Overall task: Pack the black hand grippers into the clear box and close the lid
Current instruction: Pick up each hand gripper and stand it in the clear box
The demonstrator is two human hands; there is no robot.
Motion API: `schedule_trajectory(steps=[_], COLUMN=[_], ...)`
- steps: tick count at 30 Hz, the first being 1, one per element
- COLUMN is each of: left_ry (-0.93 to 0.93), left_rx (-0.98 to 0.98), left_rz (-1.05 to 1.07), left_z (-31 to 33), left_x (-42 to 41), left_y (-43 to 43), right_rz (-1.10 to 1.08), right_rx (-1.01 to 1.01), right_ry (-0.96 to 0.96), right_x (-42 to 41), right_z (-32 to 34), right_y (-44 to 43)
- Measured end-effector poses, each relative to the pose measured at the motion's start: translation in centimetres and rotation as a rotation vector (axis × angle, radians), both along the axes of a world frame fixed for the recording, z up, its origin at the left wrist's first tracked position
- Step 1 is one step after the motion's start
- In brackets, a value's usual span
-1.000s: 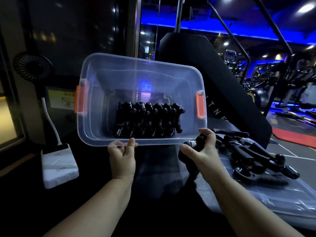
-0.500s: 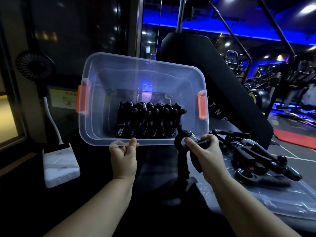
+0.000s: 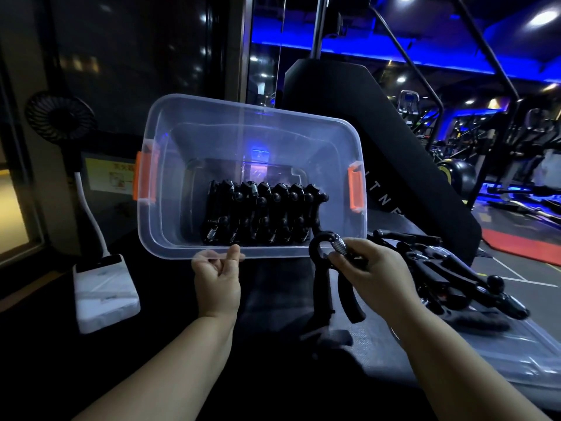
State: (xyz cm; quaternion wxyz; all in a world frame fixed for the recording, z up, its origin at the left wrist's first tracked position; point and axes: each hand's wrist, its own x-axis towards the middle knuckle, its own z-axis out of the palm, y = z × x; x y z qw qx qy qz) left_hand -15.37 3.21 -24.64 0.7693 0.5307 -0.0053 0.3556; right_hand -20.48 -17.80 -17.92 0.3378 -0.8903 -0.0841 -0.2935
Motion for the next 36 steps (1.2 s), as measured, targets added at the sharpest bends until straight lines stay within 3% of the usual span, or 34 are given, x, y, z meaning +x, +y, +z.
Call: schedule_trajectory(steps=[4, 9, 21, 25, 30, 36], left_ry=[0.004, 0.016, 0.028, 0.032, 0.041, 0.106], left_rx=[0.004, -0.012, -0.02, -0.02, -0.05, -0.049], left_rz=[0.001, -0.011, 0.007, 0.001, -0.025, -0.005], left_z=[0.2, 0.1, 0.1, 0.1, 0.1, -0.3], left_x=[-0.3, -0.2, -0.2, -0.2, -0.1, 0.0], left_y=[-0.1, 0.1, 0.1, 0.1, 0.2, 0.3], right_rz=[0.023, 0.241, 0.302, 0.289, 0.312, 0.332], right_rx=[-0.257, -0.32, -0.557, -0.451, -0.054, 0.223], right_ry=[0.051, 0.079, 0.21, 0.109, -0.11, -0.102], right_x=[0.2, 0.0, 0.2, 0.3, 1.4, 5.6], right_z=[0.6, 1.3, 3.2, 3.9, 5.2, 6.7], right_y=[-0.3, -0.7, 0.3, 0.6, 2.1, 6.4])
